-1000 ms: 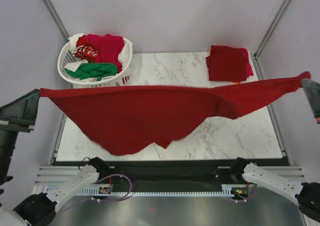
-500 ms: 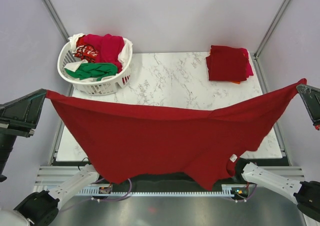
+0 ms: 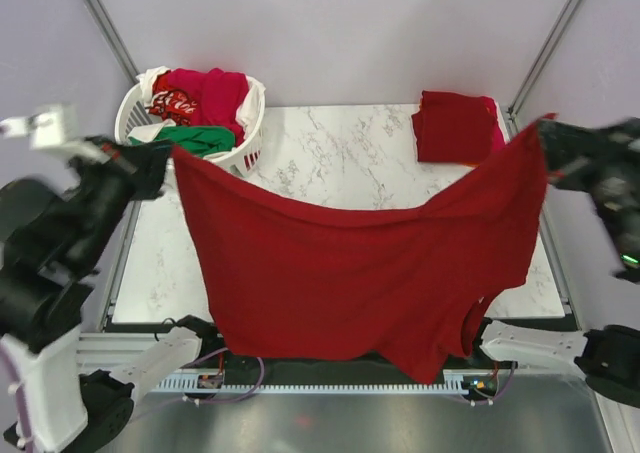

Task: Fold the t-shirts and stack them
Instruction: Flatten the tshirt out

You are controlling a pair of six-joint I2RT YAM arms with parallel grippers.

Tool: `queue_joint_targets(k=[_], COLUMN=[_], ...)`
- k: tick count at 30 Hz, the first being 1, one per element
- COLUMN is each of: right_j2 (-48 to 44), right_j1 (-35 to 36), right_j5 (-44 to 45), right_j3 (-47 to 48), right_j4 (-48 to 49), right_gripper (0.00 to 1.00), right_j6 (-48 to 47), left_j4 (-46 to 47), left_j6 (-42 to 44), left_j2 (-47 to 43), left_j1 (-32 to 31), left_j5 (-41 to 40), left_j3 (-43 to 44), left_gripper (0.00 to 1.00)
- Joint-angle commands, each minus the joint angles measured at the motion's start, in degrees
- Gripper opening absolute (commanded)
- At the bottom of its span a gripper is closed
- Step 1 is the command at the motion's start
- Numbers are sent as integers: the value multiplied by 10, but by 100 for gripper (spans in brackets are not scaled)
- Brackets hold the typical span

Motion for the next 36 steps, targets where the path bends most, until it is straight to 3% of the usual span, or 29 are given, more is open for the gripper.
queue_joint_targets(k=[1, 3, 4, 5, 6, 7, 8, 9, 10, 11, 12, 13, 14, 15, 16, 20, 23, 28, 32, 36], right_j2=[167, 268, 324, 357, 403, 522, 595, 670, 787, 813, 813, 759, 721, 687, 650, 633, 574, 479, 507, 560], right_j1=[17, -83, -208, -264, -311, -371, -395, -414, -440, -450, -458, -461, -460, -461, -461, -461, -457, -431, -415, -397], right_j5=[224, 127, 35, -129, -185, -217, -284, -311, -336, -364, -397, -403, -404, -408, -410, -428, -454, -484, -498, -494], right_j3=[1, 34, 29, 18, 42, 87, 158, 249, 425, 464, 406, 333, 254, 140, 118, 147, 81, -163, -195, -170], right_j4=[-29, -29, -19, 6, 31, 22, 0, -62, -85, -91, -53, -11, 39, 124, 140, 102, 116, 209, 223, 226], right_gripper=[0, 0, 0, 0, 0, 0, 37, 75, 98, 98, 98, 98, 98, 98, 98, 98, 98, 98, 98, 97], right_j6=[-42, -50, -36, -23, -11, -3, 8, 17, 25, 37, 45, 40, 36, 25, 20, 7, 9, 36, 38, 33], left_j4=[14, 18, 18, 23, 27, 29, 27, -4, -26, -62, -98, -147, -147, -136, -87, -16, 16, 110, 161, 209], left_j6=[47, 51, 51, 49, 51, 65, 73, 75, 74, 69, 61, 45, 36, 28, 21, 15, 20, 21, 17, 9], left_j2=[138, 245, 278, 343, 376, 421, 466, 566, 611, 654, 723, 733, 722, 679, 647, 525, 450, 358, 331, 329], left_j1=[3, 17, 29, 49, 59, 72, 98, 110, 119, 131, 136, 135, 133, 133, 133, 125, 111, 111, 111, 111], left_j5=[-62, -86, -71, -64, -50, -44, -32, -12, 10, 22, 37, 30, 25, 15, 13, 17, 12, 35, 69, 89], left_j3=[-61, -58, -48, -21, -1, 52, 89, 133, 176, 273, 325, 370, 353, 322, 244, 114, 22, -188, -303, -380], left_gripper=[2, 2, 2, 2, 2, 4, 14, 28, 70, 82, 86, 91, 91, 91, 91, 89, 88, 83, 81, 79])
